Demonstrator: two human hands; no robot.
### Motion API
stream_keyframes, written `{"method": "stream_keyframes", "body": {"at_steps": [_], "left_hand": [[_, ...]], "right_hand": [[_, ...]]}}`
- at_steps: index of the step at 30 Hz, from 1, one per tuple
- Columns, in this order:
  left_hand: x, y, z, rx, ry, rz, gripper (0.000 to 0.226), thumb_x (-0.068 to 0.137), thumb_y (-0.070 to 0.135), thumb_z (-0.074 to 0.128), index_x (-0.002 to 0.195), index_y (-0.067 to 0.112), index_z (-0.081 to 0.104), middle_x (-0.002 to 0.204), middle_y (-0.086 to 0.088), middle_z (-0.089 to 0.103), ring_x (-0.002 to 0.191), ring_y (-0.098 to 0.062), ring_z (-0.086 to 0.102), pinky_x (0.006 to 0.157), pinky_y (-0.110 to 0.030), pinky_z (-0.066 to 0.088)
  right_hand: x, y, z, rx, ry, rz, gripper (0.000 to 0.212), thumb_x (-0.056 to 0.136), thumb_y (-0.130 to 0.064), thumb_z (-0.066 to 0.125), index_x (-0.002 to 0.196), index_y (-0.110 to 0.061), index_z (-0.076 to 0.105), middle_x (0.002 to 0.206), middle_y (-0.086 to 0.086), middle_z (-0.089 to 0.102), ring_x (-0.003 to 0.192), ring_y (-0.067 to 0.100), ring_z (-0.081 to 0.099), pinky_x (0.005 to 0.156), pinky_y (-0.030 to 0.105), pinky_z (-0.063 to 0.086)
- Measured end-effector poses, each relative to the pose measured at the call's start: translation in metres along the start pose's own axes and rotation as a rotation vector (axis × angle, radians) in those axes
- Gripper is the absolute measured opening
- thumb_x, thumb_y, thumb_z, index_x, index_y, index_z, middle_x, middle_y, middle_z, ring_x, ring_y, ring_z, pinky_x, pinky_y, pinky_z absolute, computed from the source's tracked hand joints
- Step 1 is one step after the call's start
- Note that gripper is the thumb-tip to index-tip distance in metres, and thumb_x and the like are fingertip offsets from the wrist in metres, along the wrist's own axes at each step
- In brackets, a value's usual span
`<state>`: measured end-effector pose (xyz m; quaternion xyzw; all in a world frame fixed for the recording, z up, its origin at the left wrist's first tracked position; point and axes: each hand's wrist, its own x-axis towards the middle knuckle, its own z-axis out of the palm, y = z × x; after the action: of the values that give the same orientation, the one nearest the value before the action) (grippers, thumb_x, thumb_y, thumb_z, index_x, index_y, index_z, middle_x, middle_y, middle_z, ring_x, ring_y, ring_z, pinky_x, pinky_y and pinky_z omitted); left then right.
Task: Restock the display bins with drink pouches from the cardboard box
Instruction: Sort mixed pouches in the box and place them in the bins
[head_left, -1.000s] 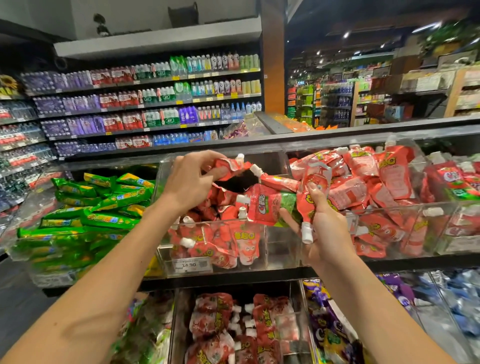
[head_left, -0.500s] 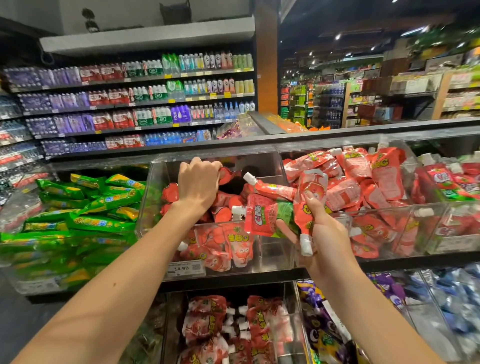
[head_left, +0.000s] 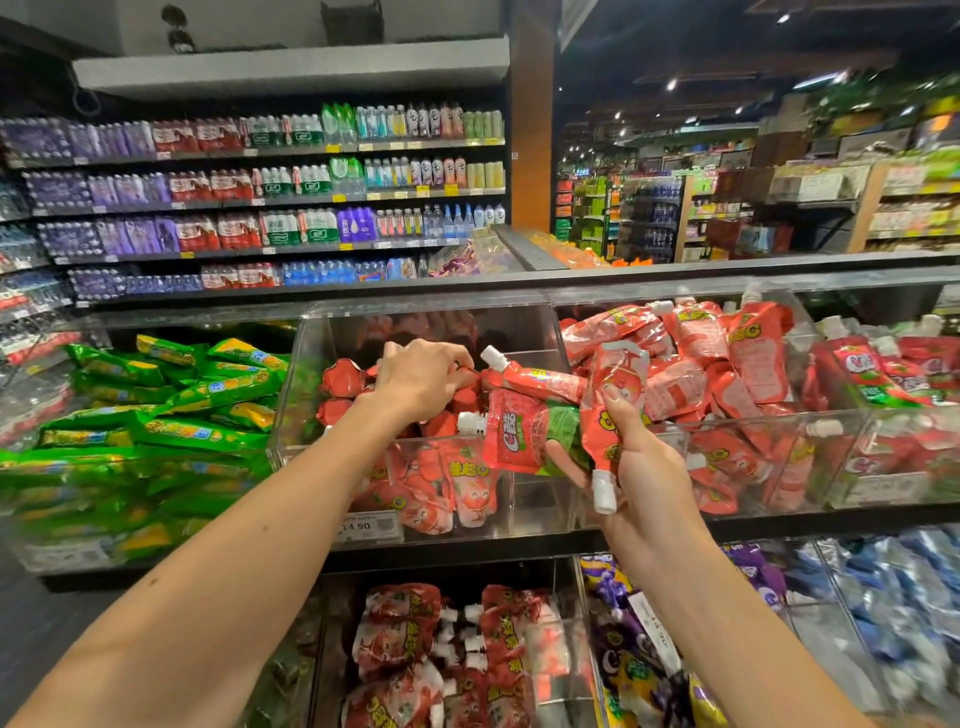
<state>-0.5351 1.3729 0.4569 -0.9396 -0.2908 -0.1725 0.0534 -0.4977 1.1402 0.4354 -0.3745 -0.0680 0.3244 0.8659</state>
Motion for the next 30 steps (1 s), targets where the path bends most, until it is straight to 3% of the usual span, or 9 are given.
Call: {"method": "stream_keyframes", "body": {"at_steps": [7, 10, 13, 14, 16, 19, 22, 25, 30], "left_hand": [[-0.015, -0.004, -0.007, -0.023, -0.084, 0.053, 0.045, 0.102, 0.049, 0.042, 0.144, 0.034, 0.047, 0.131, -0.004, 0.062, 0.132, -0.027, 0.045, 0.103, -0.05, 0.034], [-0.039, -0.011, -0.013, -0.224, 0.12, 0.014, 0.032, 0.099, 0.037, 0.055, 0.128, 0.026, 0.064, 0.124, -0.006, 0.065, 0.123, -0.029, 0.05, 0.1, -0.045, 0.041], [-0.074, -0.004, -0.026, -0.509, 0.416, -0.154, 0.012, 0.094, 0.026, 0.062, 0.098, 0.018, 0.07, 0.086, -0.001, 0.066, 0.089, -0.022, 0.061, 0.079, -0.033, 0.045], [-0.089, 0.003, -0.032, -0.662, 0.403, -0.23, 0.014, 0.095, 0.029, 0.064, 0.094, 0.016, 0.068, 0.077, 0.002, 0.065, 0.077, -0.02, 0.063, 0.071, -0.031, 0.047], [-0.116, 0.021, -0.04, -1.107, 0.094, -0.384, 0.039, 0.095, 0.046, 0.061, 0.11, 0.01, 0.063, 0.084, -0.004, 0.069, 0.066, -0.021, 0.069, 0.061, -0.034, 0.054], [-0.143, 0.04, -0.054, -1.588, -0.411, -0.503, 0.081, 0.079, 0.077, 0.052, 0.132, 0.016, 0.051, 0.12, -0.022, 0.066, 0.088, -0.038, 0.074, 0.075, -0.048, 0.061], [-0.144, 0.047, -0.066, -1.868, -0.396, -0.57, 0.088, 0.075, 0.087, 0.045, 0.114, 0.011, 0.067, 0.108, -0.025, 0.071, 0.094, -0.041, 0.072, 0.09, -0.062, 0.053], [-0.137, 0.047, -0.073, -1.875, -0.308, -0.614, 0.076, 0.081, 0.082, 0.047, 0.088, 0.013, 0.079, 0.093, -0.016, 0.077, 0.082, -0.032, 0.075, 0.084, -0.053, 0.056], [-0.136, 0.041, -0.061, -1.885, -0.241, -0.641, 0.049, 0.093, 0.053, 0.059, 0.106, 0.008, 0.074, 0.1, -0.016, 0.076, 0.088, -0.03, 0.074, 0.08, -0.046, 0.061]], "right_hand": [[-0.007, 0.0, -0.001, -0.005, -0.031, 0.002, 0.027, 0.095, -0.024, 0.064, 0.111, -0.002, 0.064, 0.101, 0.016, 0.075, 0.087, 0.025, 0.075, 0.061, 0.034, 0.061], [-0.01, 0.0, 0.001, 0.007, -0.052, -0.003, 0.031, 0.096, -0.023, 0.063, 0.116, 0.0, 0.062, 0.1, 0.016, 0.076, 0.088, 0.025, 0.075, 0.062, 0.035, 0.061], [-0.012, 0.004, 0.003, 0.003, -0.066, -0.042, 0.035, 0.097, -0.022, 0.061, 0.123, 0.002, 0.06, 0.107, 0.018, 0.074, 0.089, 0.025, 0.075, 0.064, 0.035, 0.062], [-0.012, 0.006, 0.005, -0.007, -0.079, -0.066, 0.037, 0.097, -0.023, 0.061, 0.124, 0.002, 0.059, 0.109, 0.019, 0.073, 0.09, 0.025, 0.074, 0.064, 0.034, 0.061], [-0.013, 0.013, 0.008, -0.047, -0.115, -0.125, 0.041, 0.095, -0.028, 0.063, 0.124, 0.0, 0.059, 0.107, 0.015, 0.074, 0.093, 0.025, 0.074, 0.066, 0.034, 0.061], [-0.017, 0.03, 0.013, -0.144, -0.161, -0.225, 0.046, 0.089, -0.037, 0.069, 0.123, -0.006, 0.061, 0.108, 0.014, 0.074, 0.105, 0.033, 0.07, 0.088, 0.048, 0.058], [-0.024, 0.049, 0.016, -0.29, -0.23, -0.366, 0.034, 0.083, -0.044, 0.076, 0.103, -0.018, 0.071, 0.107, 0.019, 0.072, 0.107, 0.039, 0.067, 0.098, 0.061, 0.049], [-0.029, 0.06, 0.016, -0.434, -0.286, -0.463, 0.025, 0.083, -0.041, 0.076, 0.097, -0.021, 0.073, 0.099, 0.013, 0.074, 0.093, 0.029, 0.069, 0.091, 0.058, 0.054], [-0.036, 0.061, 0.019, -0.394, -0.439, -0.309, 0.034, 0.087, -0.036, 0.072, 0.11, -0.011, 0.069, 0.098, 0.02, 0.072, 0.079, 0.032, 0.067, 0.078, 0.048, 0.055]]}}
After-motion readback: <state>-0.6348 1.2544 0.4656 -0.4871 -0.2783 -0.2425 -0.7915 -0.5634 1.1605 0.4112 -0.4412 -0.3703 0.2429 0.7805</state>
